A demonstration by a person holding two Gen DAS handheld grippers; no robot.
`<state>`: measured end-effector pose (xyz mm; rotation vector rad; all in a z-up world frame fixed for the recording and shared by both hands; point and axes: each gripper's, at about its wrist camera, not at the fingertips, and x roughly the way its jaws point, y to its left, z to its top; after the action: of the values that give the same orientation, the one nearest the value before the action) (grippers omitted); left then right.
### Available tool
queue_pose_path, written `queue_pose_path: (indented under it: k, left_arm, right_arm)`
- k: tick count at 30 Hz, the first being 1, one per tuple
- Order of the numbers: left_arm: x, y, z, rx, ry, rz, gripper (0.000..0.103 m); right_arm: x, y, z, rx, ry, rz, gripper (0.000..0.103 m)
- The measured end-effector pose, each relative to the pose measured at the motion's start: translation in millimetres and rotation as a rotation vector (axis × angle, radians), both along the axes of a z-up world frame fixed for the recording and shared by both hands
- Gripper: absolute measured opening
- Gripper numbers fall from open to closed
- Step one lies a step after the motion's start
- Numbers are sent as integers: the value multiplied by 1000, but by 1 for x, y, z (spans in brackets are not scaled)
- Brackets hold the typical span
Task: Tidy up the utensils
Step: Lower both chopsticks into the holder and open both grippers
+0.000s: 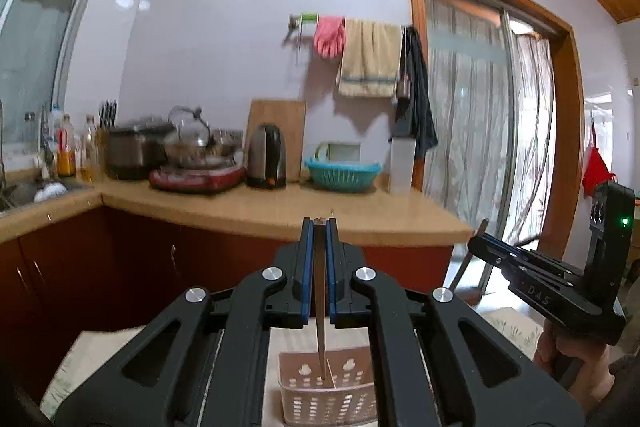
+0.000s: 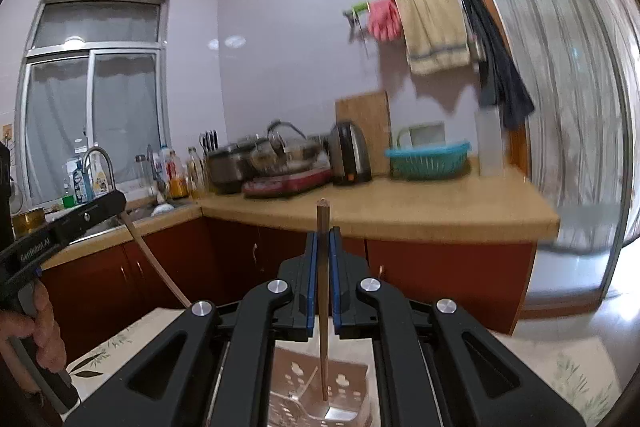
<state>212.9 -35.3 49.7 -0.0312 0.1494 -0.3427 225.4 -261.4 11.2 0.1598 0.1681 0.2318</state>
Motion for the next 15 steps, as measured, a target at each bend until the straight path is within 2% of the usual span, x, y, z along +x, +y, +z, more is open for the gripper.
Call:
queue_pose_path:
  k: [9, 12, 13, 14, 15]
  left_arm:
    - [38, 6, -47, 20, 136, 14, 7]
    - [43, 10, -55, 27, 155, 18, 18]
    - [42, 10, -54, 27, 152, 21, 29]
    - [41, 11, -54, 27, 146, 25, 40]
    - [39, 11, -54, 26, 141, 27, 44]
  right_arm:
    - [33, 1, -45, 11, 128, 12, 7]
    - [37, 0, -50, 0, 148, 5, 7]
    - [37, 1, -50, -10, 152, 1, 15]
    - [37, 1, -50, -22, 151, -8, 34]
    - [35, 1, -49, -27, 143, -18, 44]
